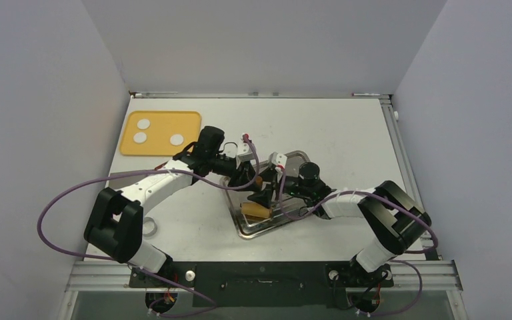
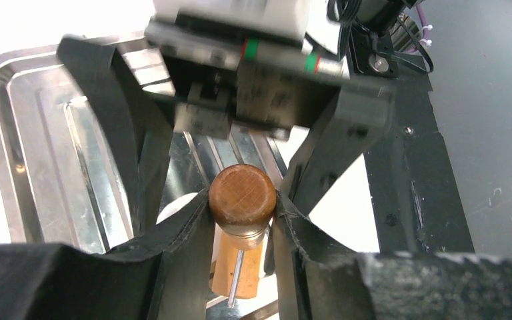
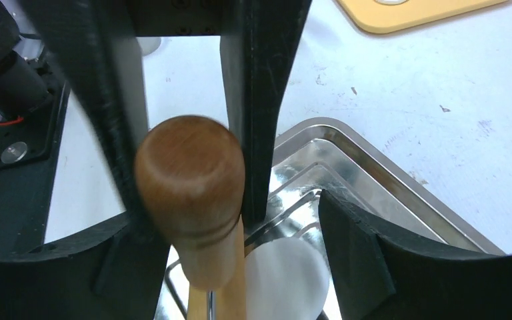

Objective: Roll out the dumpling wrappers from the dough
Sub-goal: Flatten out the dough on the work surface.

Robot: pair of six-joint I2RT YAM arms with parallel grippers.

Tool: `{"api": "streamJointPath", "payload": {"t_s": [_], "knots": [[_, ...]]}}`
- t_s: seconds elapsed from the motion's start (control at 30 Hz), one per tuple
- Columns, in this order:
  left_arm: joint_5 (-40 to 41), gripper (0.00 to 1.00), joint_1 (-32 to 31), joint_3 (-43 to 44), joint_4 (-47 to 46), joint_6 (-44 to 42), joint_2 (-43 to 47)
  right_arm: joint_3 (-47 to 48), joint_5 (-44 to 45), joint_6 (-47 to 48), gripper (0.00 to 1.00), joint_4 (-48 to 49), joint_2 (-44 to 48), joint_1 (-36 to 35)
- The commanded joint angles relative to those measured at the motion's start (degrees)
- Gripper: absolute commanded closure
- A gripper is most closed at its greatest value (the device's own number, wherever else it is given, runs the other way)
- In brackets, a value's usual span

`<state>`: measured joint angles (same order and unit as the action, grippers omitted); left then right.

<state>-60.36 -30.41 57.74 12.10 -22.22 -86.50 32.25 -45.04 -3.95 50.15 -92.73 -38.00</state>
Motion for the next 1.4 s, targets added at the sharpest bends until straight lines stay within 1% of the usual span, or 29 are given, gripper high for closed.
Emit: {"api": "streamJointPath", "payload": {"t_s": [0.0, 0.07, 0.1, 0.13, 0.23, 0.3, 0.43, 0.53, 0.67, 0.73, 0.83, 0.9, 0.93, 0.97, 1.03, 1.07, 1.2, 1.3, 1.37], "knots": [[0.59, 1.0, -0.17, 0.2, 1.67, -4.67, 1.27, -5.12, -1.37, -4.56, 0.27, 11.63, 6.25, 1.35], [0.67, 1.0, -0.17, 0.55, 1.53, -4.63, 1.25, -7.2, -0.63, -6.38, 0.28, 13.52, 6.81, 1.35], [0.68, 1.0, -0.25, 0.67, 1.27, -4.48, 1.26, -8.93, 0.32, -7.86, 0.28, 15.93, 6.48, 1.35], [0.68, 1.0, -0.26, 0.64, 1.0, -4.14, 1.3, -10.46, 1.49, -9.71, 0.29, 19.81, 5.93, 1.31], [0.85, 1.0, -0.35, 0.52, 0.02, -3.38, 1.26, -13.92, 4.71, -15.29, 0.31, 35.57, 1.51, 0.84], [0.93, 1.0, -0.47, 0.45, -0.44, -2.98, 1.25, -13.7, 5.89, -17.78, 0.33, 40.32, -2.19, -0.38], [1.08, 1.0, -0.95, 0.43, -0.13, -2.91, 1.54, -13.04, 7.86, -18.38, 0.37, 46.14, -7.32, -1.61], [1.1, 1.0, -1.05, 0.55, 0.34, -3.08, 1.66, -11.87, 7.73, -18.33, 0.44, 47.04, -9.4, -1.88], [1.15, 1.0, -1.05, 0.6, 0.64, -3.18, 1.6, -11.96, 8.3, -17.21, 0.59, 48.9, -10.85, -2.47], [1.05, 1.0, -1.07, 0.55, 0.52, -3.1, 1.51, -11.67, 8.38, -16.92, 0.63, 49.88, -11.78, -2.78], [1.08, 1.0, -1.14, 0.66, 0.56, -3.01, 1.43, -10.5, 8.1, -16.91, 0.63, 50.61, -13.48, -3.0], [1.05, 1.0, -1.14, 0.65, 0.56, -3.01, 1.5, -9.71, 7.72, -16.95, 0.62, 50.58, -14.19, -3.11], [1.09, 1.0, -1.14, 0.62, 0.56, -3.01, 1.51, -9.4, 7.47, -16.85, 0.6, 50.62, -14.38, -3.19], [1.14, 1.0, -1.14, 0.56, 0.62, -3.01, 1.57, -9.2, 7.42, -16.76, 0.56, 50.57, -14.36, -3.17], [1.17, 1.0, -1.14, 0.41, 0.71, -3.08, 1.6, -9.05, 7.42, -16.48, 0.51, 50.62, -13.97, -3.15], [1.21, 1.0, -1.07, 0.39, 0.78, -3.16, 1.6, -9.05, 7.41, -16.26, 0.5, 50.65, -13.66, -3.18], [1.12, 1.0, -1.14, 0.33, 0.88, -3.18, 1.61, -9.39, 7.73, -15.7, 0.5, 50.62, -11.63, -3.06], [1.25, 1.0, -1.09, 0.36, 0.91, -3.27, 1.6, -9.52, 7.73, -15.34, 0.52, 49.81, -11.01, -3.05], [1.28, 1.0, -1.14, 0.35, 1.05, -3.4, 1.6, -9.98, 7.9, -15.53, 0.55, 50.6, -10.71, -3.05]]}}
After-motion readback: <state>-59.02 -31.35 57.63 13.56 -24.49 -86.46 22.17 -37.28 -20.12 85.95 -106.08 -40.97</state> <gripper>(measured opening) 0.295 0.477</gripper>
